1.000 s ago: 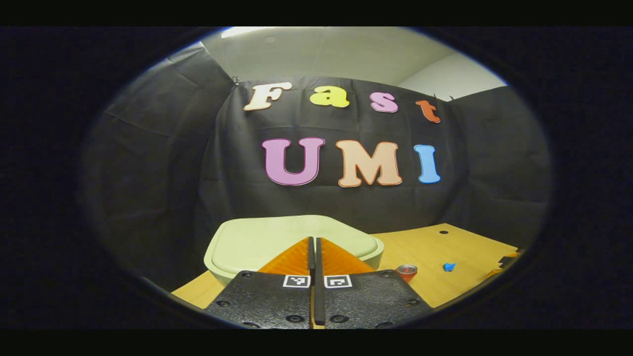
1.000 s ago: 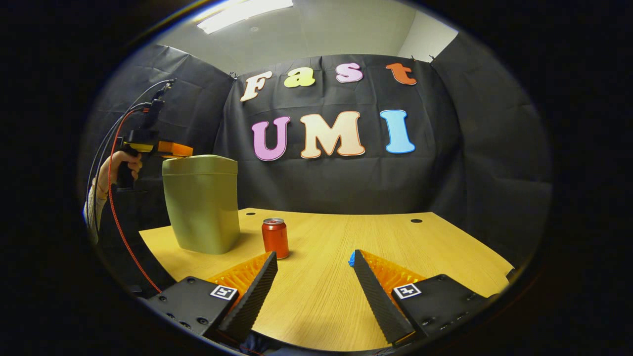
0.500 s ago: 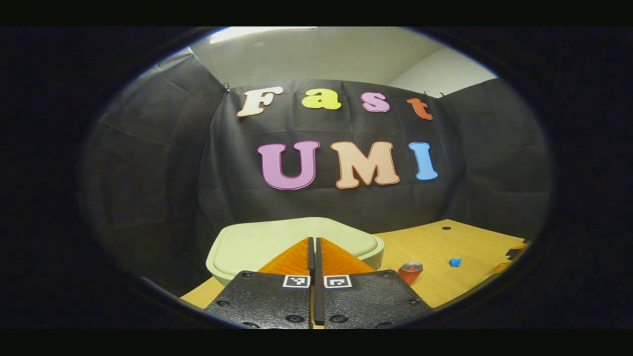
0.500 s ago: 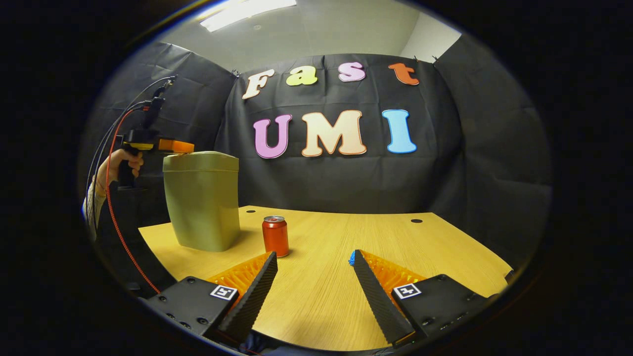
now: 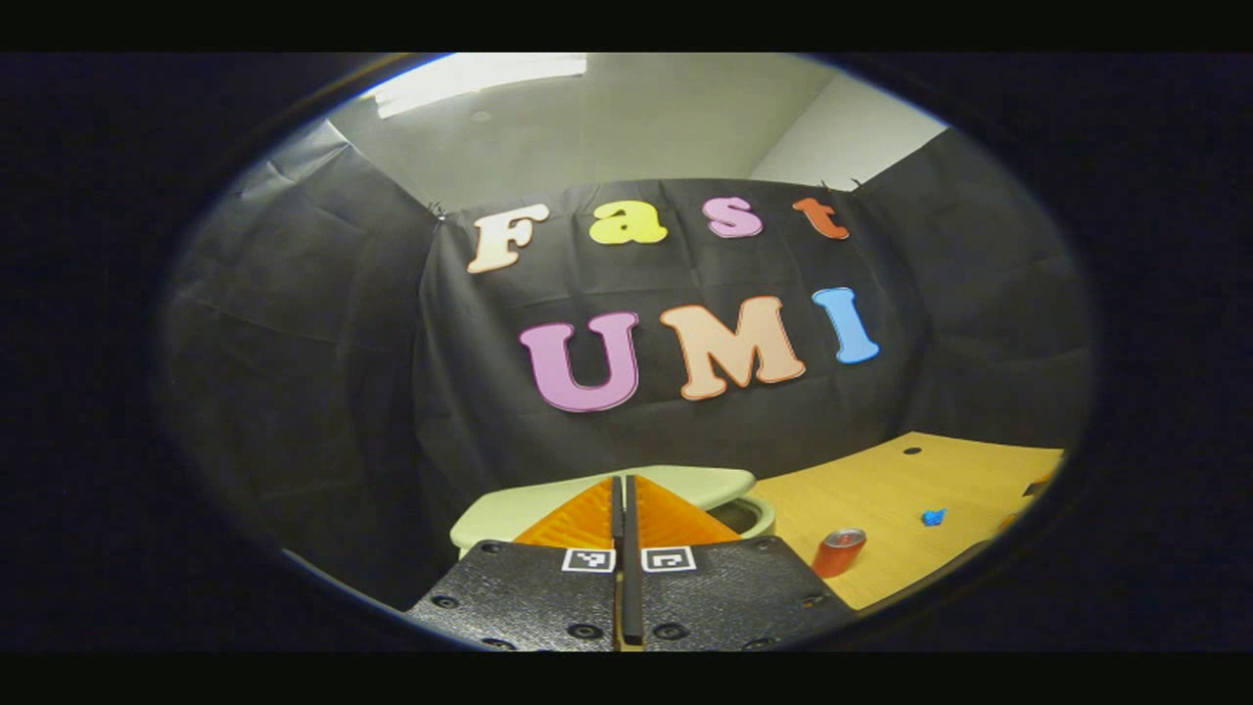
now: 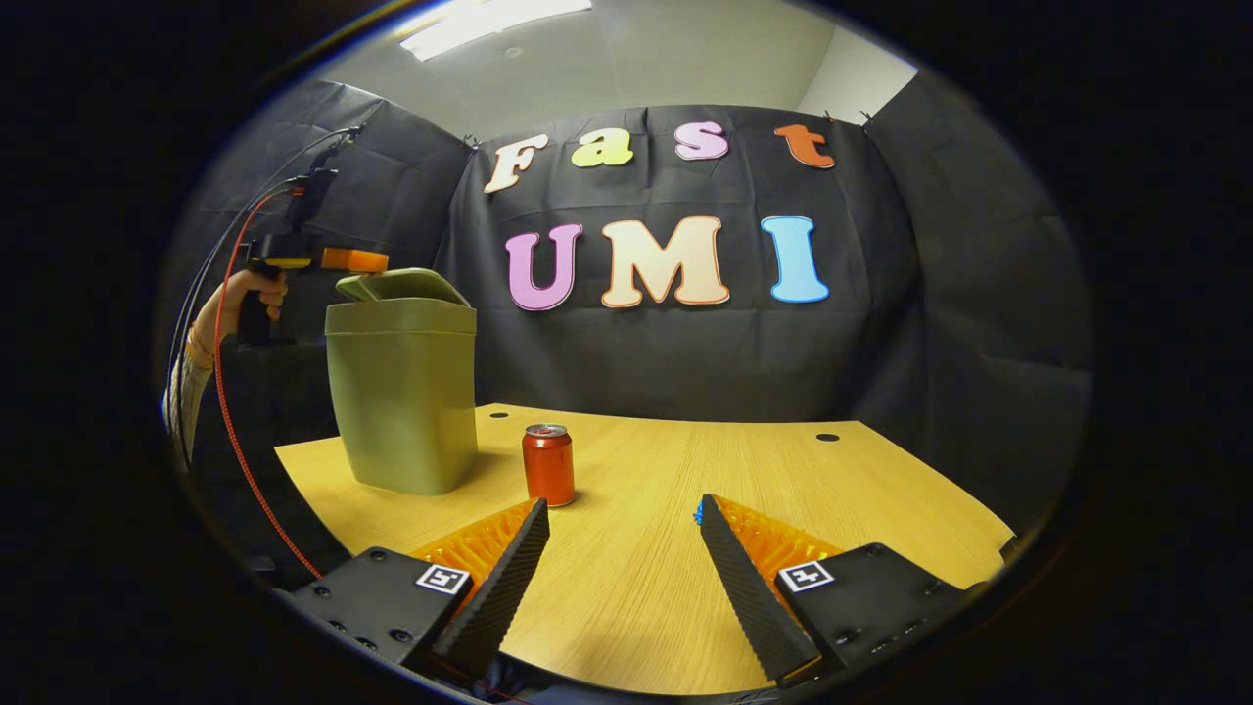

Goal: Press the lid of the desktop garbage bin to open it, pick up the crumpled paper on the desktop and throw it into the bin, then pick up the pop can on the desktop and drop it into the bin, and finally close the garbage bin lid.

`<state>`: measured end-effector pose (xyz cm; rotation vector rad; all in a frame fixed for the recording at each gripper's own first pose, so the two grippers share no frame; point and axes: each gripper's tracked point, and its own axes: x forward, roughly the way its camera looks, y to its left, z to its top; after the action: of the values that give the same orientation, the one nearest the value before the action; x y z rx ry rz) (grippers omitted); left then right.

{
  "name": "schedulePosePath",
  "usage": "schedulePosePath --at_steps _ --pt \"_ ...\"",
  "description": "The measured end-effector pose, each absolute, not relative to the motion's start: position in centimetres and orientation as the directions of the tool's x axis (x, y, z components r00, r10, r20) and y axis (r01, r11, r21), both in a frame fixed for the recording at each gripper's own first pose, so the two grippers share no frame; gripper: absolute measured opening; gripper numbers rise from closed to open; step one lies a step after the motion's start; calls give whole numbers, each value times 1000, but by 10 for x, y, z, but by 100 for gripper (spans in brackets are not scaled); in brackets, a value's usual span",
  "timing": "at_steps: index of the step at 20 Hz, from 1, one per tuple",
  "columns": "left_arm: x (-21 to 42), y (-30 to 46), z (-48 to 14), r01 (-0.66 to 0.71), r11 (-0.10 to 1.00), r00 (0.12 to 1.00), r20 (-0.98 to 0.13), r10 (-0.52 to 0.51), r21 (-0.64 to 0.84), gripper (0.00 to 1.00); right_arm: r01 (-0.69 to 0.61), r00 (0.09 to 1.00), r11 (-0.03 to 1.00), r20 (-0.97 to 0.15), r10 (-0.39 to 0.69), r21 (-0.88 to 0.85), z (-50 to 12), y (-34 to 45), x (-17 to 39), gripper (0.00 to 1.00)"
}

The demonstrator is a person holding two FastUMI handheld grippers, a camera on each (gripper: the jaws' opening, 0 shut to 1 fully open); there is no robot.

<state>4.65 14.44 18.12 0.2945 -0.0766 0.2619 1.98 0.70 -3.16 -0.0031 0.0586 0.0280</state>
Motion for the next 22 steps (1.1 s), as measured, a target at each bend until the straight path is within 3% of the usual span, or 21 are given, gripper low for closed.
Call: schedulePosePath --at_steps 4,9,22 --pt "47 130 204 -259 930 961 166 221 262 0 -17 999 1000 -49 18 2 -28 2 17 98" --pt "33 106 189 -188 961 975 158 157 204 0 -4 999 1000 -32 4 12 -23 -3 15 98" --pt "6 5 63 96 991 993 61 -102 89 0 11 998 1000 -63 -11 0 -37 -4 25 98"
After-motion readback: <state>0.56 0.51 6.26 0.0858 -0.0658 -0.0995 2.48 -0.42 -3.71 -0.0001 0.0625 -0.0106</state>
